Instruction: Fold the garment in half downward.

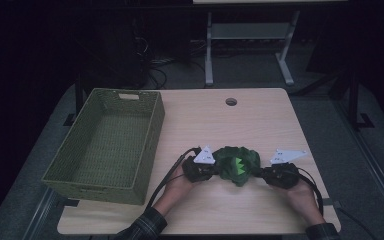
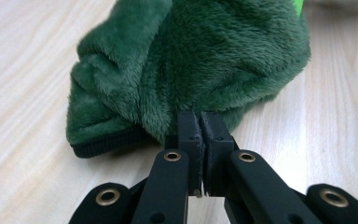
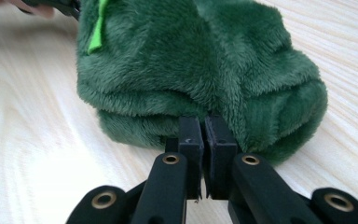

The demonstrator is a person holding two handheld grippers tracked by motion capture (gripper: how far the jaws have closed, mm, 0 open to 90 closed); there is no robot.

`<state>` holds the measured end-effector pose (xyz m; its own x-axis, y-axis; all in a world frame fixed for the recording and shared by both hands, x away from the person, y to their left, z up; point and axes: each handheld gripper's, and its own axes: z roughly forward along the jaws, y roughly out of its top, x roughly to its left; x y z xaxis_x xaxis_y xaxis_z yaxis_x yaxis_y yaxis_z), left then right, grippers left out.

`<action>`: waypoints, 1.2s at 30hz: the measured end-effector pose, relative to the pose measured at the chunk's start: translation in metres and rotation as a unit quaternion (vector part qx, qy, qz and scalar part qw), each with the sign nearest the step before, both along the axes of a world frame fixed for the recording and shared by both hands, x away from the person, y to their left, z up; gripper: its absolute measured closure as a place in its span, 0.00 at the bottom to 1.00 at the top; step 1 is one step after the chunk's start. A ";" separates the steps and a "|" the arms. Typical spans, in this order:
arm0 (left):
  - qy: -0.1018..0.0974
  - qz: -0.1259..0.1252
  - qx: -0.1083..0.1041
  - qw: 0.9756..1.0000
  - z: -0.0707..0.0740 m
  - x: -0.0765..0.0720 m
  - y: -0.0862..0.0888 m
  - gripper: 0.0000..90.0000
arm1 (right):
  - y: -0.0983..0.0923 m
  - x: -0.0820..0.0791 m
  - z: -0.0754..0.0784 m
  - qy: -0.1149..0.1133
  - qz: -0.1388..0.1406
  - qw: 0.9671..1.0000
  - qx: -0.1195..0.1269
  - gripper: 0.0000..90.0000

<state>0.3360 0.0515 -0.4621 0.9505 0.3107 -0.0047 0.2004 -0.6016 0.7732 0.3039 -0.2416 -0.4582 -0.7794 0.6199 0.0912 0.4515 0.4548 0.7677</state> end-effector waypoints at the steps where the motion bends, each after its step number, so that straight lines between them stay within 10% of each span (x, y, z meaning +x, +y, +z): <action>1: 0.003 -0.001 0.004 1.000 -0.002 0.000 -0.001 0.97 | 0.001 0.000 -0.002 0.001 -0.001 1.000 -0.007 0.96; 18: 0.002 0.013 -0.003 1.000 0.017 -0.016 0.015 0.85 | -0.011 -0.024 0.016 0.006 0.005 0.999 0.031 0.72; 29: -0.003 0.035 -0.033 0.999 0.048 0.002 0.004 1.00 | -0.009 -0.011 0.034 -0.007 -0.030 0.999 0.041 0.99; 36: 0.024 0.043 -0.005 0.999 0.028 0.021 -0.018 1.00 | 0.004 0.011 0.018 0.018 -0.029 0.999 0.017 1.00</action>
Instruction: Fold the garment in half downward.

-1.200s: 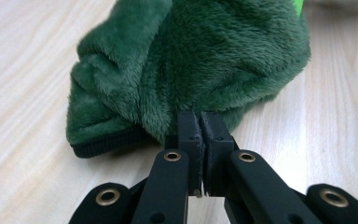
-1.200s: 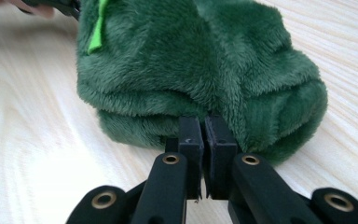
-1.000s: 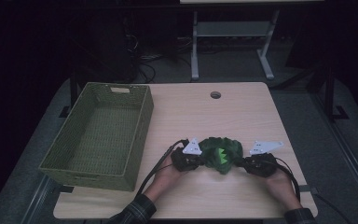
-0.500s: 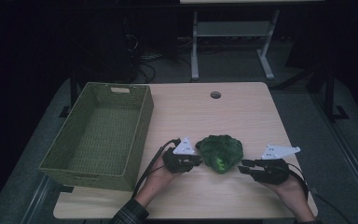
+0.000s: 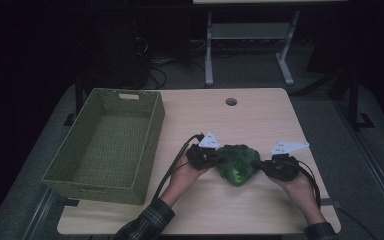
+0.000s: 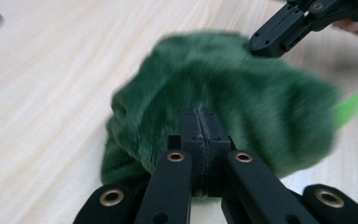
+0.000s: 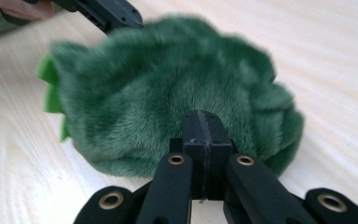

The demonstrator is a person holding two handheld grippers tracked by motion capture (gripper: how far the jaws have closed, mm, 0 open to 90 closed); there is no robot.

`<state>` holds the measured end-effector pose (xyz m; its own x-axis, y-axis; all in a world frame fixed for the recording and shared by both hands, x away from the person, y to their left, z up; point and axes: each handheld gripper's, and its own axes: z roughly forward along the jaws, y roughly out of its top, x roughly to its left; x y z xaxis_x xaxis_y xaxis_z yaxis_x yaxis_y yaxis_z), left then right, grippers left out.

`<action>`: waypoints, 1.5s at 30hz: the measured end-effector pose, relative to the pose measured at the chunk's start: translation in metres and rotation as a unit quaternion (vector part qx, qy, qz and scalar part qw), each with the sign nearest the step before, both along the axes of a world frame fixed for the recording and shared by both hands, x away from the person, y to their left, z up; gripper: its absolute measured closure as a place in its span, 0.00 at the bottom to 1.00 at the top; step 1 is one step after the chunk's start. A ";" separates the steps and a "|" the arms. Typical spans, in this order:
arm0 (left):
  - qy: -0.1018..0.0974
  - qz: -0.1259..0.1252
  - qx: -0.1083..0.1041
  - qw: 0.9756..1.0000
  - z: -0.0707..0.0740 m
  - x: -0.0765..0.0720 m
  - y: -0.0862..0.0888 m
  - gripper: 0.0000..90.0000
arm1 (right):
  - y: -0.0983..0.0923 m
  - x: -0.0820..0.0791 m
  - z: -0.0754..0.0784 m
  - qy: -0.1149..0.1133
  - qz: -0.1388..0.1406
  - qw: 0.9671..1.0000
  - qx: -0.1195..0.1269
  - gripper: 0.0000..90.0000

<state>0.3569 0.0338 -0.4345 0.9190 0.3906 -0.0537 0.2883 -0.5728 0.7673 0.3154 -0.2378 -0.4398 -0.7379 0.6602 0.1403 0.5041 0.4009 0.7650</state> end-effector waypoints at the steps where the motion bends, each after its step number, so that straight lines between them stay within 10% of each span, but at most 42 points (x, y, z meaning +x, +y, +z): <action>1: 0.004 -0.004 0.015 1.000 -0.006 0.001 -0.001 1.00 | 0.001 0.001 -0.005 0.006 0.004 1.000 -0.005 1.00; 13: 0.011 -0.006 0.068 0.998 -0.031 0.001 -0.001 1.00 | 0.016 -0.001 -0.032 0.055 0.034 0.997 -0.033 1.00; 26: 0.022 -0.005 0.017 1.000 -0.003 -0.013 0.015 1.00 | -0.001 -0.002 0.007 0.004 0.009 1.000 -0.007 1.00; 38: 0.043 -0.037 0.009 0.998 -0.001 -0.039 0.009 1.00 | 0.000 0.048 0.026 -0.020 -0.024 1.000 0.002 1.00; 45: 0.049 -0.053 0.008 0.997 -0.007 -0.043 0.000 1.00 | 0.007 0.078 0.018 0.004 -0.035 0.999 -0.014 1.00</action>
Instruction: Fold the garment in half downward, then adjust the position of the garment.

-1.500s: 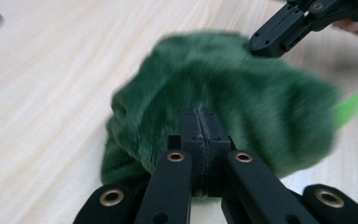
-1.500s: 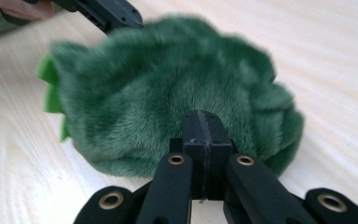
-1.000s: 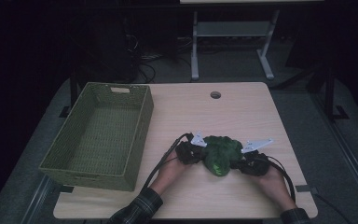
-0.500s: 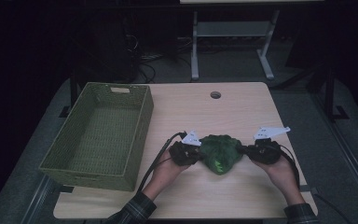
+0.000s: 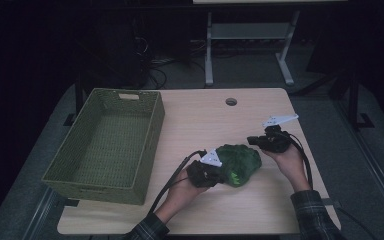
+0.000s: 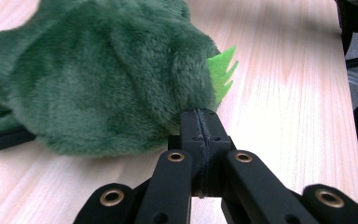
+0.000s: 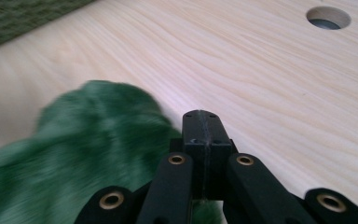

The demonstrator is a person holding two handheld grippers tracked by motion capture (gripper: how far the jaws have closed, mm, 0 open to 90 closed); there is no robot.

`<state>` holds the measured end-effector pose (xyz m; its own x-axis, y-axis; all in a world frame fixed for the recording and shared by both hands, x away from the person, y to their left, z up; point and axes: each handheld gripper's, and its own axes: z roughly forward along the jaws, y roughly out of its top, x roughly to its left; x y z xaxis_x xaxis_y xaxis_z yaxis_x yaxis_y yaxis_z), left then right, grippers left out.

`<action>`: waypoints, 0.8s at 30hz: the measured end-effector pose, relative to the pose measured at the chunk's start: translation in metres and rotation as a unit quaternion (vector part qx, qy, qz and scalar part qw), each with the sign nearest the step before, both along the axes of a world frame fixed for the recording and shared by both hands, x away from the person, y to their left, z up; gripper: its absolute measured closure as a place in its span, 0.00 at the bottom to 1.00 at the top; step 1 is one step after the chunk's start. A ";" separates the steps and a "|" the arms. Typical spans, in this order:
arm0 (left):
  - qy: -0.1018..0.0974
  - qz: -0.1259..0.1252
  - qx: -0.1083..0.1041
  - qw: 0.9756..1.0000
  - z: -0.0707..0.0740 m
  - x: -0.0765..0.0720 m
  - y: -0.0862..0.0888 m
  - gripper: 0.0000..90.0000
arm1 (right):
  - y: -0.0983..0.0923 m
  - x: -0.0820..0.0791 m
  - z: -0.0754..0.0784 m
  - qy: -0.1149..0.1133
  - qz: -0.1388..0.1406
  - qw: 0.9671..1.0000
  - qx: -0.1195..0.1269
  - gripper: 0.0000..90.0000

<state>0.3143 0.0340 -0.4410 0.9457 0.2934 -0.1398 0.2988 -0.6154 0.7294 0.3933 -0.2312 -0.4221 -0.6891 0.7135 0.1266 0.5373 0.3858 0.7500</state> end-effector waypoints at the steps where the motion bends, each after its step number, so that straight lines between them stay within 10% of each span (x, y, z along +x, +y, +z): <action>1: -0.001 -0.003 0.004 1.000 -0.001 0.000 -0.001 1.00 | 0.000 0.005 -0.003 -0.001 0.002 1.000 0.003 1.00; 24: 0.007 0.007 0.018 1.000 -0.024 0.012 -0.015 1.00 | 0.012 0.015 -0.034 0.059 0.035 0.998 -0.004 1.00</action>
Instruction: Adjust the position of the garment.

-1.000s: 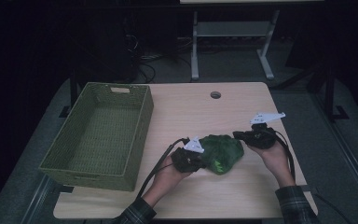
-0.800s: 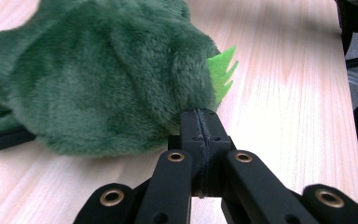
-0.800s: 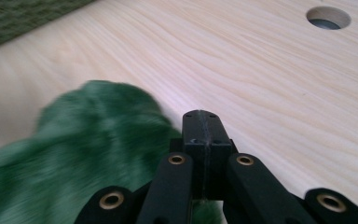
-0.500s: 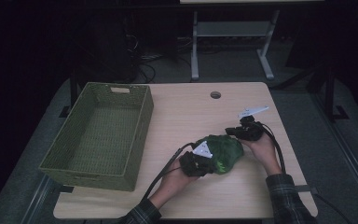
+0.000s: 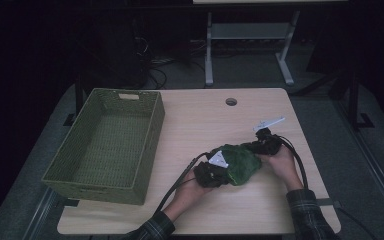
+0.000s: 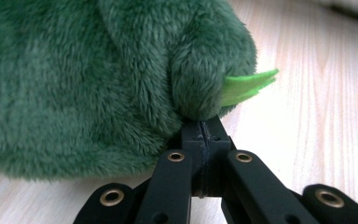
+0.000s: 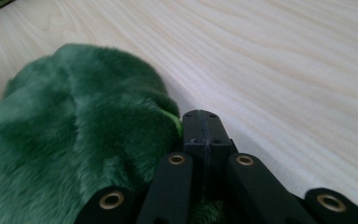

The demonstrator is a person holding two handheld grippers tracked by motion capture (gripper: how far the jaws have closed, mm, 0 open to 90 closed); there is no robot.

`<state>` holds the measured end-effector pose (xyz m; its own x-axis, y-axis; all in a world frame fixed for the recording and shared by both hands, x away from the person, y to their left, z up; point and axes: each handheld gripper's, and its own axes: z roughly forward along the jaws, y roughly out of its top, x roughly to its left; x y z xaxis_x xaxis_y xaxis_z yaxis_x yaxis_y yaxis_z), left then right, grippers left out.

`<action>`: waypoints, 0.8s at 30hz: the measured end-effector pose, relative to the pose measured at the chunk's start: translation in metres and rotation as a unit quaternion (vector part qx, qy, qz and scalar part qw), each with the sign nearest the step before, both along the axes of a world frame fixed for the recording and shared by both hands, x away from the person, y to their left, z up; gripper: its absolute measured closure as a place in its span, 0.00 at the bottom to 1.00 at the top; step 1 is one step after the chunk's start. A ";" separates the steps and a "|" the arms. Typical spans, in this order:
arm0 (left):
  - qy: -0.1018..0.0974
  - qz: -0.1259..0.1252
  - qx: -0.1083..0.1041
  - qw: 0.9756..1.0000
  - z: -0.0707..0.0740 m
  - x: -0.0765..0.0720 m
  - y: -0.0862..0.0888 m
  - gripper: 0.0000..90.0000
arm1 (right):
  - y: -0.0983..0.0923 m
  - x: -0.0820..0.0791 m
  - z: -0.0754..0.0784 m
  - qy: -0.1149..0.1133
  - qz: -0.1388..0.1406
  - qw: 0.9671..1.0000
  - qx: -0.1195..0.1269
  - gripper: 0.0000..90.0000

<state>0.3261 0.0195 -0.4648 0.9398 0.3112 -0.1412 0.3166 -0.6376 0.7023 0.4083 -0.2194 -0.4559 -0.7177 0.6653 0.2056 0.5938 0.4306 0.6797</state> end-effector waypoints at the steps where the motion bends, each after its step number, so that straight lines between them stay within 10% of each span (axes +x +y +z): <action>1: 0.002 0.002 0.001 1.000 0.000 0.000 0.002 1.00 | 0.000 0.000 0.000 0.000 0.000 1.000 0.000 1.00; 24: -0.008 0.037 0.016 0.999 -0.002 0.015 0.048 1.00 | -0.001 -0.061 -0.001 0.013 0.039 0.999 0.012 1.00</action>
<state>0.3409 0.0679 -0.4663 0.9161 0.3839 -0.1156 0.3528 -0.6349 0.6873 0.3472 -0.2204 -0.4571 -0.7611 0.6030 0.2390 0.5764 0.4598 0.6755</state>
